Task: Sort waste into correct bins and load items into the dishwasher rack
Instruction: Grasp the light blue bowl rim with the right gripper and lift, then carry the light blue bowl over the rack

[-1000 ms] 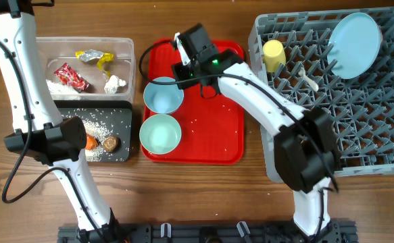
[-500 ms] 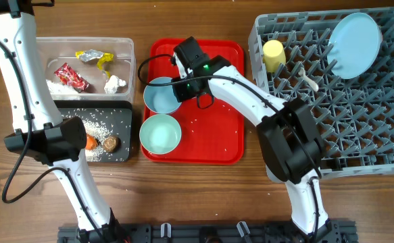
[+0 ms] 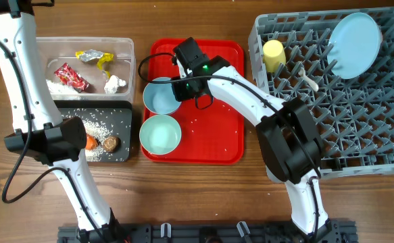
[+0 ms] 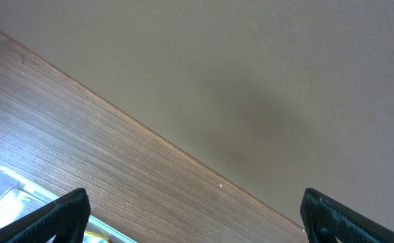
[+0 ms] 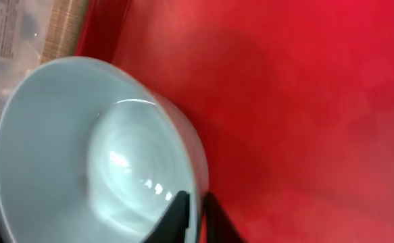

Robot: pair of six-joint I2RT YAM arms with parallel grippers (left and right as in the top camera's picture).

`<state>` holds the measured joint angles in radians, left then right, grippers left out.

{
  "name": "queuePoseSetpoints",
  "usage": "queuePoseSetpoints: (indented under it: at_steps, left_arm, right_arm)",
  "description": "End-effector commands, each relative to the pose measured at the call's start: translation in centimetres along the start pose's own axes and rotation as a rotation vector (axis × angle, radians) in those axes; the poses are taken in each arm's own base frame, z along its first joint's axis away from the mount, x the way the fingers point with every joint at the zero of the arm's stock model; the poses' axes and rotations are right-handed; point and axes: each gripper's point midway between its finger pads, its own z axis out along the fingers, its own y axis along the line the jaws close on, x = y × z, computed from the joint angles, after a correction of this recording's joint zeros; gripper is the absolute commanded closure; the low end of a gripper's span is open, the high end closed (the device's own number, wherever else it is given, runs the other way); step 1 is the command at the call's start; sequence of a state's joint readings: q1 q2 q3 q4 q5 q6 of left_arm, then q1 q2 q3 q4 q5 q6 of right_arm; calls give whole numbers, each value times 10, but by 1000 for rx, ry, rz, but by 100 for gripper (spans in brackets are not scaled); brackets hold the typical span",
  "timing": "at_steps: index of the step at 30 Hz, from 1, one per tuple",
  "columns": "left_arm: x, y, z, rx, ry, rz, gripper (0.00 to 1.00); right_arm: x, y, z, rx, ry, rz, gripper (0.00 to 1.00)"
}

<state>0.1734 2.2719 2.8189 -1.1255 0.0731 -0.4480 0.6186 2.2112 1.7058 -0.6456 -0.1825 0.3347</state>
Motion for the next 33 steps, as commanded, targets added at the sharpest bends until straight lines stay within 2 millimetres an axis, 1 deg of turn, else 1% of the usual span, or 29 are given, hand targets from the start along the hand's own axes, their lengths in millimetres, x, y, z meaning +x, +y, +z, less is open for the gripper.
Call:
queuePoseSetpoints:
  at_steps: [1, 9, 10, 12, 14, 15, 16, 17, 18, 20, 21, 22, 23, 24, 25, 26, 28, 30, 33]
  left_arm:
    - [1, 5, 4, -6, 7, -10, 0]
    - [1, 5, 4, -6, 7, -11, 0]
    - [1, 5, 4, -6, 7, -10, 0]
    - [1, 5, 4, -6, 7, -10, 0]
    - [1, 5, 4, -6, 7, -11, 0]
    - [1, 5, 4, -6, 7, -11, 0]
    - [1, 5, 4, -6, 7, -10, 0]
    - [1, 5, 4, -6, 7, -10, 0]
    - [1, 5, 4, -6, 7, -11, 0]
    - [1, 5, 4, -6, 7, -10, 0]
    - [1, 5, 4, -6, 7, -11, 0]
    - [1, 5, 4, -6, 7, -11, 0]
    - [1, 5, 4, -6, 7, -11, 0]
    - [1, 5, 4, -6, 7, -11, 0]
    - [1, 5, 4, -6, 7, -11, 0]
    - [1, 5, 4, -6, 7, -10, 0]
    - [1, 5, 4, -6, 7, -11, 0]
    - [1, 5, 4, -6, 7, -11, 0]
    - [1, 5, 4, -6, 7, -10, 0]
  right_arm:
    - [10, 0, 10, -4, 29, 8, 95]
    - [9, 0, 10, -3, 25, 56, 96]
    - [4, 0, 9, -8, 8, 56, 96]
    - [-12, -3, -2, -10, -38, 63, 96]
    - [-36, -9, -30, 29, -126, 65, 96]
    - [-51, -10, -52, 47, -187, 36, 96]
    - [-58, -10, -66, 56, -220, 14, 96]
    - [-65, -11, -87, 75, -261, -9, 96]
    - [-68, -17, -109, 127, -294, -15, 96]
    - [-62, -41, -167, 289, -333, -49, 96]
    - [-60, -50, -186, 345, -349, -38, 96]
    - [-45, -85, -248, 555, -390, 5, 96]
    - [-37, -100, -268, 637, -393, 22, 96]
    - [-24, -118, -293, 734, -385, 42, 96]
    - [-13, -132, -309, 800, -368, 58, 96]
    - [7, -154, -331, 890, -328, 106, 96]
    - [49, -198, -363, 1056, -258, 288, 96]
    - [85, -233, -387, 1195, -200, 450, 96]
    - [128, -277, -407, 1335, -121, 631, 96]
